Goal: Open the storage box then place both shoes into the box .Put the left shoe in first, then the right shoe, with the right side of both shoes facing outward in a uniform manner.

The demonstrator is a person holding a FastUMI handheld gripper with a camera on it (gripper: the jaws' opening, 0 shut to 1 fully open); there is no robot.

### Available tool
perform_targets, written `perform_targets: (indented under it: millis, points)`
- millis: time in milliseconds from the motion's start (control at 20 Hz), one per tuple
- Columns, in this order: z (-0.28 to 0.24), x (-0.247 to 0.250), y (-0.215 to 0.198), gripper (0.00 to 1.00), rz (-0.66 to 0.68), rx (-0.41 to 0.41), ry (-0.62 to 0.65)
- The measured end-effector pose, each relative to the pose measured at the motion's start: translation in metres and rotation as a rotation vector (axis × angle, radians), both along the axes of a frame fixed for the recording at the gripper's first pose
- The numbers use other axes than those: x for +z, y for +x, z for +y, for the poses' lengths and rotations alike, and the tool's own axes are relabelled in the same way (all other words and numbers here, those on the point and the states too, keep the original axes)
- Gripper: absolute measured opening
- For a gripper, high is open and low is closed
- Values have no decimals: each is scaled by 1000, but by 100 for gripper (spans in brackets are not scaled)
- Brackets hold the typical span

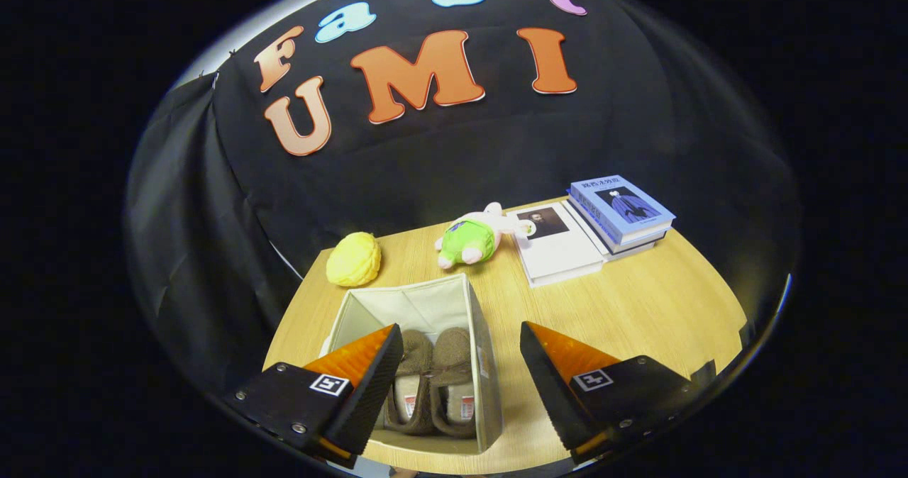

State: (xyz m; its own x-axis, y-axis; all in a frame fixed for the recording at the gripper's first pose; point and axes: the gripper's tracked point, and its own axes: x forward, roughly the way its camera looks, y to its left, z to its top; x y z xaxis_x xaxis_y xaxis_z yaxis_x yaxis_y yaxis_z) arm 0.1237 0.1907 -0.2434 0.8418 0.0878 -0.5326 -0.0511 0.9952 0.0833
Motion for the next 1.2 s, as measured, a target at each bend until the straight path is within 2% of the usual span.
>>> perform_targets:
  millis: [250, 400, 700, 900, 1200]
  points:
    - [-40, 55, -7, 99, -154, -8, -93]
    - [-62, 90, -16, 98, -247, -6, -99]
    - [-134, 155, -39, 98, -424, -99, -181]
    - [-170, 173, -57, 98, -487, -128, -208]
    - [-200, 168, -66, 98, -495, -146, -160]
